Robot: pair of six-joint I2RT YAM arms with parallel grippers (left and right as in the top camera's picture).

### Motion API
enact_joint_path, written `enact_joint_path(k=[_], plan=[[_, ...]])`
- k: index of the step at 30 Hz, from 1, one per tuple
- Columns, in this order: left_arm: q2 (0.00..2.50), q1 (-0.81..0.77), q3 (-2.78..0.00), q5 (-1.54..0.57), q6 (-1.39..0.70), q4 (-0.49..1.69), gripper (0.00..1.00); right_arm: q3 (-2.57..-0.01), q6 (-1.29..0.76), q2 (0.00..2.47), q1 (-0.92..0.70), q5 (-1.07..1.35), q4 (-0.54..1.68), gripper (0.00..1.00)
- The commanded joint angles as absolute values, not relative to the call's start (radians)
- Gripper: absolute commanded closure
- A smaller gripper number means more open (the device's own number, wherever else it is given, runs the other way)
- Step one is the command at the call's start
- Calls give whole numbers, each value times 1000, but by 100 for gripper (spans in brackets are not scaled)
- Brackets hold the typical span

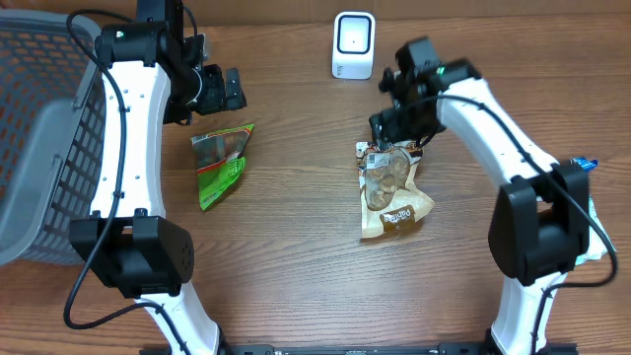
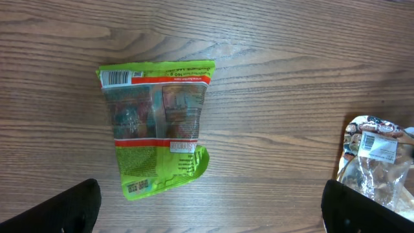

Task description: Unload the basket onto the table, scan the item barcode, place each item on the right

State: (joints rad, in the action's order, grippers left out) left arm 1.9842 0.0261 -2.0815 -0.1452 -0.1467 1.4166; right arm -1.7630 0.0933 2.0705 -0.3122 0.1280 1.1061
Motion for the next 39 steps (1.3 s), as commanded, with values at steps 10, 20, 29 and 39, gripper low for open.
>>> enact_joint_path(k=[10, 20, 29, 39], plan=[[1991, 19, -2078, -154, -138, 1415, 0, -1787, -35, 1929, -190, 366, 1472, 2], [1991, 19, -2078, -154, -138, 1415, 0, -1454, -106, 1926, -173, 286, 1206, 2], [1991, 19, -2078, -154, -138, 1415, 0, -1271, -128, 1926, -192, 404, 942, 2], [1991, 19, -2078, -154, -138, 1415, 0, -1254, -213, 1922, -195, 467, 844, 5]])
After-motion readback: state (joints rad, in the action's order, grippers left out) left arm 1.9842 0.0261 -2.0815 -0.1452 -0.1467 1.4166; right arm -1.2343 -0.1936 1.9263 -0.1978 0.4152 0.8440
